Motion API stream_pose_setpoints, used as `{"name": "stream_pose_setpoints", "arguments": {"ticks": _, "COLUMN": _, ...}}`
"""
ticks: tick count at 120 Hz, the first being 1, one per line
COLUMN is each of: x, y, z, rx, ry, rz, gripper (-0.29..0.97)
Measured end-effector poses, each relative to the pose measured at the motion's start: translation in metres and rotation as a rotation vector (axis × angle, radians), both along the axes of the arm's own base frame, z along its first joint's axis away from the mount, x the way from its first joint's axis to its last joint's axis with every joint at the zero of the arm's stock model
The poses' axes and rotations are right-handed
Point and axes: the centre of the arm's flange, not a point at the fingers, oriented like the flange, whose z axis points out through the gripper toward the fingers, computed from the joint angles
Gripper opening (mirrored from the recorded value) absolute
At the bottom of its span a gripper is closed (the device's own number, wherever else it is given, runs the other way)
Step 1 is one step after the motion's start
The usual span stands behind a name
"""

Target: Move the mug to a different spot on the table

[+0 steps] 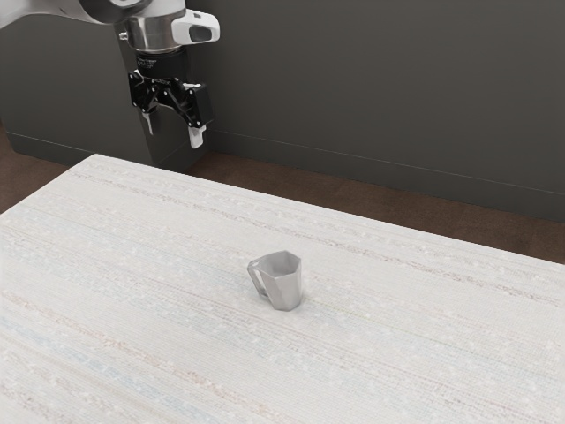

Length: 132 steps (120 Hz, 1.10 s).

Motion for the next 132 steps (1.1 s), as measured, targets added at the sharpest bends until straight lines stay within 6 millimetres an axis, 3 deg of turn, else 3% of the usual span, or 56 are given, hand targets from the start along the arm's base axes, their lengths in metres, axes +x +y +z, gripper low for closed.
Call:
{"name": "stream_pose_setpoints", "arguments": {"ticks": 82, "x": 0.005, "y": 0.01, "z": 0.005, "rx": -0.006, "ry": -0.031, "rz": -0.058, "gripper": 0.68}}
{"name": "stream_pose_setpoints", "arguments": {"ticks": 92, "x": 0.011, "y": 0.008, "z": -0.011, "rx": -0.005, "ry": -0.031, "rz": -0.114, "gripper": 0.68}}
{"name": "stream_pose_setpoints", "arguments": {"ticks": 108, "x": 0.016, "y": 0.008, "z": -0.055, "rx": 0.007, "ry": -0.022, "rz": -0.223, "gripper": 0.68}}
{"name": "stream_pose_setpoints", "arguments": {"ticks": 132, "x": 0.022, "y": 0.009, "z": -0.106, "rx": 0.005, "ry": -0.048, "rz": -0.387, "gripper": 0.68}}
